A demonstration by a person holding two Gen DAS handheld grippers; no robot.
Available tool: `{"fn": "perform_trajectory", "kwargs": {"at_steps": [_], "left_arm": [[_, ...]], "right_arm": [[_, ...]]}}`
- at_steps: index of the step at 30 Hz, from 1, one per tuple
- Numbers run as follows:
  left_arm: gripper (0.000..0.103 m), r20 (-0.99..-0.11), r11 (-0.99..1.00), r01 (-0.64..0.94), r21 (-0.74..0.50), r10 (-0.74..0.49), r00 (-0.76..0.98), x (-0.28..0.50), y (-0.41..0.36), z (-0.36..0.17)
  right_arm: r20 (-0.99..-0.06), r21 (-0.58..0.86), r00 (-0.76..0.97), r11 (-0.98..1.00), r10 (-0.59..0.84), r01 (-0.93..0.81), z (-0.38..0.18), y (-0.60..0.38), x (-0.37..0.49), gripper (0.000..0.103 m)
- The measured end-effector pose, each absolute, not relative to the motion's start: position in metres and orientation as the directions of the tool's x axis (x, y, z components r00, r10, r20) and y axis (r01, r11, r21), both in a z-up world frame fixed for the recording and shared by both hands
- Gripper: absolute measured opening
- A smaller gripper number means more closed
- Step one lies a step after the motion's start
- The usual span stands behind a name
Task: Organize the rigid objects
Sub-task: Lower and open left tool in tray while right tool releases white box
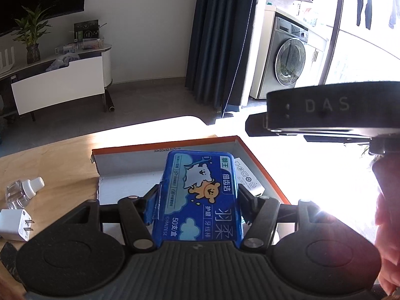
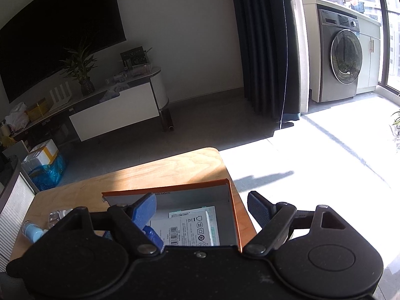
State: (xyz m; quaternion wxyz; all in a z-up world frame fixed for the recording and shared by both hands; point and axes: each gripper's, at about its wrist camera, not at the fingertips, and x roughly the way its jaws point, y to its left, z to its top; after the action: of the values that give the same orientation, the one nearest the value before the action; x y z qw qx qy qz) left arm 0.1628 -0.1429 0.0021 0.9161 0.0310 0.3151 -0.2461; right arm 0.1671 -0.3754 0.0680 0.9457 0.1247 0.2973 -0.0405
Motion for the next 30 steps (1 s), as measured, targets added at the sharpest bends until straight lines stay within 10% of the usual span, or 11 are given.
{"fn": "perform_trajectory", "kwargs": {"at_steps": [6,30], "left_arm": [[0.083,-0.565,0.865,0.485,-0.132,-0.467,0.68,0.158,-0.138,0.008],[0.092,-0.581,0.959,0.265,-0.098,-0.272,0.767,0.14,-0.066,0.034]], "right_arm": [[-0.569,0.2,0.822,0.967,-0.019,0.16,0.071,-0.379,0.155,0.095],[-0.567,0.2,0.82,0.978,0.07,0.054,0.082,-0.326,0.147,0.097]]}}
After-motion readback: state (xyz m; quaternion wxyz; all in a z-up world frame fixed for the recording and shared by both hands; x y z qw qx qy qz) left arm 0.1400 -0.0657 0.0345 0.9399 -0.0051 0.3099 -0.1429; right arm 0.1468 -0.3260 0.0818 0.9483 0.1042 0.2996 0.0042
